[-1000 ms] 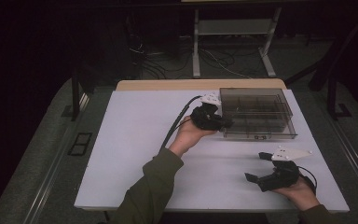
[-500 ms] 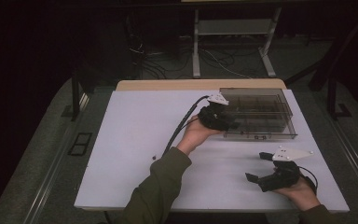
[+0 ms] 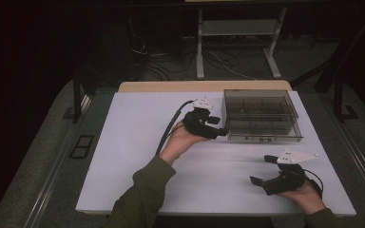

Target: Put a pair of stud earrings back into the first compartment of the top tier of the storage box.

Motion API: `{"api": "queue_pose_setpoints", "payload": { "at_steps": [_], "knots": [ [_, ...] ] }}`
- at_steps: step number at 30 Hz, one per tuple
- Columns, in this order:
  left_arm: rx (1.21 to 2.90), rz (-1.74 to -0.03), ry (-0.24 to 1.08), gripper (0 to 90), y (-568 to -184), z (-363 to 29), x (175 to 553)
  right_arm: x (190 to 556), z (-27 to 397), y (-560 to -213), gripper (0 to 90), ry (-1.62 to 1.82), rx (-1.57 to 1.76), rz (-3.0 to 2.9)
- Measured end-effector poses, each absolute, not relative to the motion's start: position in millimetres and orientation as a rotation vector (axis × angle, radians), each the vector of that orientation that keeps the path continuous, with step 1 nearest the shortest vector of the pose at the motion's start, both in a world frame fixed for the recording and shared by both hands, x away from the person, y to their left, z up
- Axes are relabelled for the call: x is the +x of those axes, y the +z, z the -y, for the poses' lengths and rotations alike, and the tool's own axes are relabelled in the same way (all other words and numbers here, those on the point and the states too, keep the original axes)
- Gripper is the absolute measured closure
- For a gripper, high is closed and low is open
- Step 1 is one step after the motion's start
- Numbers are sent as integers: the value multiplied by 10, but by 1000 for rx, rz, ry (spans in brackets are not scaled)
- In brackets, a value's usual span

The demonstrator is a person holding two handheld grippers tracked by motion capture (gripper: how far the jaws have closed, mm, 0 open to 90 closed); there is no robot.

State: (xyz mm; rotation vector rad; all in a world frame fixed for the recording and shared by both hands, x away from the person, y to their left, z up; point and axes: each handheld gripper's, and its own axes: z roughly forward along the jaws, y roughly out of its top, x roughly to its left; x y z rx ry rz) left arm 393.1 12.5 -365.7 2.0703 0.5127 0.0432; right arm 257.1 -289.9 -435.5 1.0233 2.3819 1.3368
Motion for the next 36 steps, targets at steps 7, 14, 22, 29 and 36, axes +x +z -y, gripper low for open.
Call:
{"api": "queue_pose_setpoints", "payload": {
  "at_steps": [7, 14, 22, 29, 36],
  "knots": [
    [2075, -563, 94, 292, -3724, -443, 3804, 2573, 2896, -4363, 5, 1333, 1024, -2383],
    [2076, -608, 151, 267, -3794, -738, 3674, 2577, 2898, -4364, 5, 1331, 1031, -2381],
    [2065, -661, 215, 262, -3906, -1064, 3518, 2575, 2895, -4367, 5, 1328, 1034, -2381],
    [2069, -701, 259, 252, -3984, -1330, 3350, 2576, 2890, -4370, 5, 1328, 1033, -2381],
    [2068, -765, 279, 279, -4095, -1609, 3217, 2576, 2894, -4368, 5, 1327, 1031, -2379]
  ]
}}
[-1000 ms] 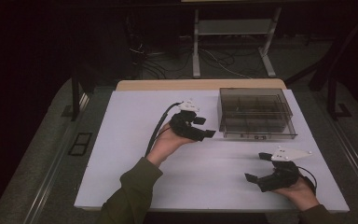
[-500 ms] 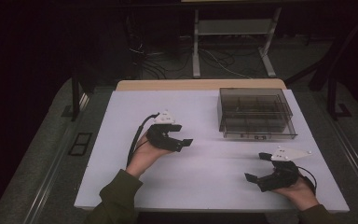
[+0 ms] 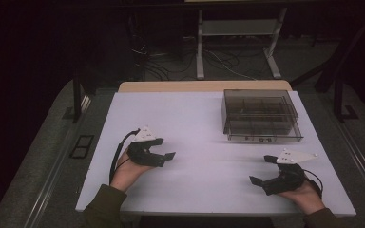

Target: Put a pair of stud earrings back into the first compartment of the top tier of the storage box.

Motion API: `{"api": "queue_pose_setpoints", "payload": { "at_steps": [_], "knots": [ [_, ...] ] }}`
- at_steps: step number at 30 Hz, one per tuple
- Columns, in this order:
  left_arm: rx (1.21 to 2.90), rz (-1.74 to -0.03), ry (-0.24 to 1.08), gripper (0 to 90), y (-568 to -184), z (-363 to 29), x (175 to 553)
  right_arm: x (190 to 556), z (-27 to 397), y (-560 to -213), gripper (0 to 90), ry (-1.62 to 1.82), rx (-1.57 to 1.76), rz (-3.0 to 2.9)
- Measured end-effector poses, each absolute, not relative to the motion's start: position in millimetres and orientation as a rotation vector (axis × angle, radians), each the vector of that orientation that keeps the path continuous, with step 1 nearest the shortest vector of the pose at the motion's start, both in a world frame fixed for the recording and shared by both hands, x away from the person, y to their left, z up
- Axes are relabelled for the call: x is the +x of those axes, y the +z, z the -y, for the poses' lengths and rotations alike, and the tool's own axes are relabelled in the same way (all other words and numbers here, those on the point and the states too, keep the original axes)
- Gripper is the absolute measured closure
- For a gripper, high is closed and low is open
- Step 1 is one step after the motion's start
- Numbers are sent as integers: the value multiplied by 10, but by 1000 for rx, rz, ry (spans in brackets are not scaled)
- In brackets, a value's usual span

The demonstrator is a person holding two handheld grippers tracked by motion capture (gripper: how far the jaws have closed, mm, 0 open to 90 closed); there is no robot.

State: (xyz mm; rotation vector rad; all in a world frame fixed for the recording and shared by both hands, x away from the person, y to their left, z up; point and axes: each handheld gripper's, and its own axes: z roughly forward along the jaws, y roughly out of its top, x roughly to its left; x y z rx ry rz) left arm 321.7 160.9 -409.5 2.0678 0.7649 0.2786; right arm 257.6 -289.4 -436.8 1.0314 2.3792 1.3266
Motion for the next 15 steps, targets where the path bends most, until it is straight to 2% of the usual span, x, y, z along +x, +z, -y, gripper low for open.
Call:
{"api": "queue_pose_setpoints", "payload": {
  "at_steps": [5, 15],
  "knots": [
    [2067, -806, 292, 340, -4171, -1754, 3192, 2579, 2890, -4369, 5, 1324, 1028, -2382],
    [2161, -877, 246, 541, -4311, -1779, 3244, 2578, 2884, -4365, 5, 1327, 1021, -2379]
  ]
}}
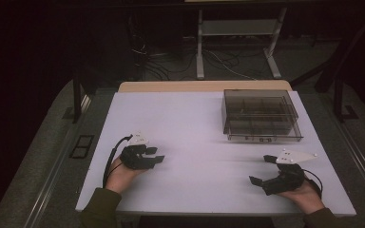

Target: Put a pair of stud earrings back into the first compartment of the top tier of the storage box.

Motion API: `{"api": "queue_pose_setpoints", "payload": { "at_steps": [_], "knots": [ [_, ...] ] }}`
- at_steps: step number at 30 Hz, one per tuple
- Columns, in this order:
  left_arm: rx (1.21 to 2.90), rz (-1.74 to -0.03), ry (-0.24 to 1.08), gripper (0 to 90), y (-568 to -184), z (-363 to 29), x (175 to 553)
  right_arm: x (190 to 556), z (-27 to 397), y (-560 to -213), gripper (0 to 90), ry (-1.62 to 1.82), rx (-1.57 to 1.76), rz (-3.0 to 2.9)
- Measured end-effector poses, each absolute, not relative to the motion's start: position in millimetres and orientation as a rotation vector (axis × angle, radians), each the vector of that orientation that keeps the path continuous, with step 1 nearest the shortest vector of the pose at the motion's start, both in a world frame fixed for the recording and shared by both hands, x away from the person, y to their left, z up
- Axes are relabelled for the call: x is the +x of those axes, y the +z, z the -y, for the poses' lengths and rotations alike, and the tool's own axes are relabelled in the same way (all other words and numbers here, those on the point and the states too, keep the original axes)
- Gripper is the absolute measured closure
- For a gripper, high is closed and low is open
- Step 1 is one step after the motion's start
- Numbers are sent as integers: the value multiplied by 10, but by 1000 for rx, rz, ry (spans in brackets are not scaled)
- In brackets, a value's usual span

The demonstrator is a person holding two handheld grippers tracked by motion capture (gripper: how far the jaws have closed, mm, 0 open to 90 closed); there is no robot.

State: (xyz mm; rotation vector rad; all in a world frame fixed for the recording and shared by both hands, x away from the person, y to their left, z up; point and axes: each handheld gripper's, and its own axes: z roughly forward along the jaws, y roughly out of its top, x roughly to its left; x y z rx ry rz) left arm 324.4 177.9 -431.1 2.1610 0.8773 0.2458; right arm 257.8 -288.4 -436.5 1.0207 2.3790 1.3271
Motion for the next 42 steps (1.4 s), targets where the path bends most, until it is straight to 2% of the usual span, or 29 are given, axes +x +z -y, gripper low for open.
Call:
{"api": "queue_pose_setpoints", "payload": {
  "at_steps": [8, 16, 20, 42],
  "knots": [
    [2197, -904, 229, 651, -4369, -1797, 3273, 2575, 2881, -4363, 5, 1325, 1021, -2379],
    [2231, -909, 221, 707, -4419, -1787, 3293, 2575, 2880, -4361, 5, 1324, 1021, -2380],
    [2234, -913, 226, 773, -4425, -1792, 3302, 2576, 2881, -4360, 5, 1325, 1019, -2379],
    [2179, -863, 199, 789, -4317, -1773, 3306, 2580, 2900, -4350, 5, 1338, 1021, -2375]
  ]
}}
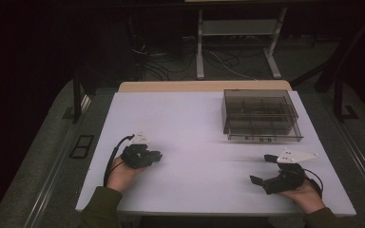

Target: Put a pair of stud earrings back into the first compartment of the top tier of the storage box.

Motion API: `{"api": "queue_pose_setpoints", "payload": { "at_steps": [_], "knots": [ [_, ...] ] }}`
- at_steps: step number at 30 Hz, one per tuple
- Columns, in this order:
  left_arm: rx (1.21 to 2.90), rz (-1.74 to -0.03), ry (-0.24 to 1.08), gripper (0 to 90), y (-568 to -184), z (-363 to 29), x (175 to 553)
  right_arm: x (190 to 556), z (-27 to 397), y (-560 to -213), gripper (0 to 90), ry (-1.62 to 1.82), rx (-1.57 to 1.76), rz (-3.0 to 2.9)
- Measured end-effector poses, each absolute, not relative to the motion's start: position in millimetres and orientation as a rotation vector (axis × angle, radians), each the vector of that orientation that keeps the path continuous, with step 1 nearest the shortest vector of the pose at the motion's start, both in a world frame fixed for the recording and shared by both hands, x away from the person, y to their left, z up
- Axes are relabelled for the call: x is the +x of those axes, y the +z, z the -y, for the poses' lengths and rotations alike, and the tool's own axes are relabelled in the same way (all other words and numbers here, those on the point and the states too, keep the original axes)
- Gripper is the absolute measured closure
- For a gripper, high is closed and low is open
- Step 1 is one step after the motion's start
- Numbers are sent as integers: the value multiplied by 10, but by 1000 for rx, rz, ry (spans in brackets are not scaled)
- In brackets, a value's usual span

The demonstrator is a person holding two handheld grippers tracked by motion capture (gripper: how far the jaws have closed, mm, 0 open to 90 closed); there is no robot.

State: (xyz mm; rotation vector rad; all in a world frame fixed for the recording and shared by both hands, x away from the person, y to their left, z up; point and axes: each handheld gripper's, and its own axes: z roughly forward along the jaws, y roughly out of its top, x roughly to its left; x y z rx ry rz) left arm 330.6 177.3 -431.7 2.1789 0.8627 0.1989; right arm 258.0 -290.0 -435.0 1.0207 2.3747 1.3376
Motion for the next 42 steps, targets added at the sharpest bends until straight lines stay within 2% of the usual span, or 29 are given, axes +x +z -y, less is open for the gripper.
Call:
{"api": "queue_pose_setpoints", "payload": {
  "at_steps": [22, 42],
  "knots": [
    [2076, -777, 111, 789, -4121, -1603, 3394, 2586, 2913, -4352, 5, 1341, 1036, -2369],
    [2040, -642, 61, 788, -3856, -1123, 3555, 2588, 2914, -4359, 5, 1351, 1044, -2366]
  ]
}}
